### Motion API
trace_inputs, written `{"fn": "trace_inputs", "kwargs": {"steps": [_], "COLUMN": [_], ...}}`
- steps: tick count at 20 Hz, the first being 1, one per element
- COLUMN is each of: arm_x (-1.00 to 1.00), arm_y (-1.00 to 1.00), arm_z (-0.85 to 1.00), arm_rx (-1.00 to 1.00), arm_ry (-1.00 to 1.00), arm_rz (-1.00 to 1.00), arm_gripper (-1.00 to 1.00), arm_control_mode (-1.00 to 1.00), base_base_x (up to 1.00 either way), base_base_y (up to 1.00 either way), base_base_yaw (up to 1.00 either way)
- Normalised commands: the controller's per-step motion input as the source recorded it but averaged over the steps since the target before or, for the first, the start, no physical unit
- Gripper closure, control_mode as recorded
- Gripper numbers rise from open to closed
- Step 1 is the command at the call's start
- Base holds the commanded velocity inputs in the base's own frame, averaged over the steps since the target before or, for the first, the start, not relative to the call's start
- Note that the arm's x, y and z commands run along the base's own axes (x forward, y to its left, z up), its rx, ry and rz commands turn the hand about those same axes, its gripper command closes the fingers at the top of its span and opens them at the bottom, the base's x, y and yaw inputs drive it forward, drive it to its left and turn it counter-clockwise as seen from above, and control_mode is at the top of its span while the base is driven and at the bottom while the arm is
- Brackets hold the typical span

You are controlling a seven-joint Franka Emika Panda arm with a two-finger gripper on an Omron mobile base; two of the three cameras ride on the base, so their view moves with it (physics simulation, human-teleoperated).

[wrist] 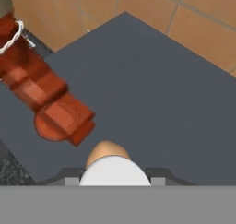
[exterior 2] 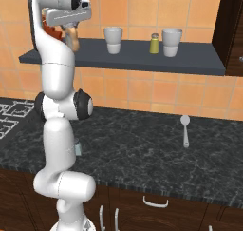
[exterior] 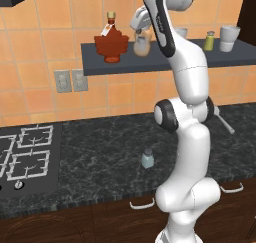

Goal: Put the shaker and condiment bottle from the counter next to their counterparts in the cabinet.

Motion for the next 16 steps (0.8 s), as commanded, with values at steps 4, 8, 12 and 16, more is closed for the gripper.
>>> {"fn": "trace_inputs", "kwargs": {"steps": [4,8,12,16], "arm_x": [0.45,0.45,0.41,0.42], "arm_y": [0.06,0.09,0.13,0.12], "arm_z": [0.0,0.0,0.0,0.0], "arm_rx": [0.03,0.0,0.0,0.0], "arm_ry": [0.16,0.15,0.12,0.08], "arm_rz": [0.0,0.0,0.0,0.0], "arm_gripper": [1.0,1.0,1.0,1.0], "arm_control_mode": [-1.0,-1.0,-1.0,-1.0], "base_base_x": [0.0,0.0,0.0,0.0], "base_base_y": [0.0,0.0,0.0,0.0], "base_base_yaw": [0.0,0.0,0.0,0.0]}}
